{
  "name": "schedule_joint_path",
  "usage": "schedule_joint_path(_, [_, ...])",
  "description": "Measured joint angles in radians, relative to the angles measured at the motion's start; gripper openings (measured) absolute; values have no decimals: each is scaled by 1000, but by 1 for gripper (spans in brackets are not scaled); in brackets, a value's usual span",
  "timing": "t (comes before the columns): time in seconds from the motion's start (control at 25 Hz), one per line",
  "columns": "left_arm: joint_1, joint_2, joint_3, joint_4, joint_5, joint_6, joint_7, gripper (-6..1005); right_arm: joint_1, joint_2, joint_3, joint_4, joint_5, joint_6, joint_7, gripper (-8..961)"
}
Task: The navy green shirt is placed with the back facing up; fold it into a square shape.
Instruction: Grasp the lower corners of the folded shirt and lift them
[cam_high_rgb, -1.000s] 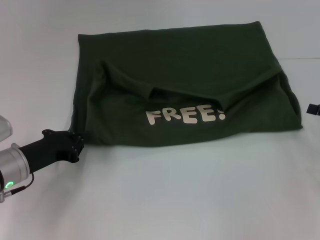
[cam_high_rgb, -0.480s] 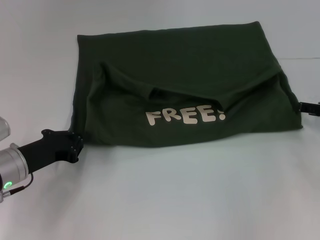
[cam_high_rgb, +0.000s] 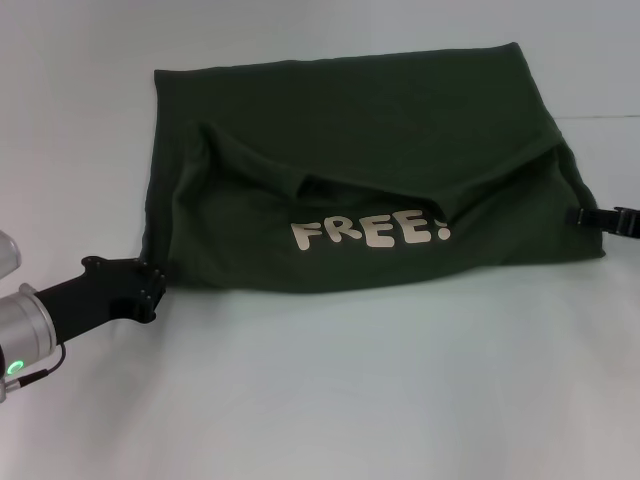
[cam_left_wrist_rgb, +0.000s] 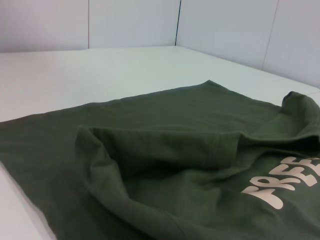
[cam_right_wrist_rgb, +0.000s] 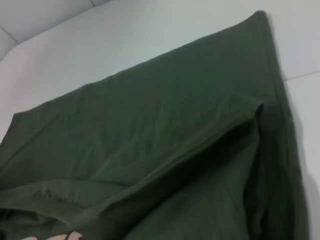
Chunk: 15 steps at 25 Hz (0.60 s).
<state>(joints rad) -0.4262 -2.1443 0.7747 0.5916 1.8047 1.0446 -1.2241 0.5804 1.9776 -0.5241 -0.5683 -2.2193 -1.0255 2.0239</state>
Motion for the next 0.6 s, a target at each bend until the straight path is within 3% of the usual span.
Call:
schedule_joint_path(0.28, [-1,0,0,-1,-1,0,0,3,7,7,-32,34,0,56,-6,658])
schedule_joint_path(0.56, [-2,0,0,1,-1,0,0,3,4,6,-29,36,5,12,-21,641])
schedule_joint_path(0.6, [-3,0,0,1,-1,0,0,3,3,6,-27,36,7,5,-21,605])
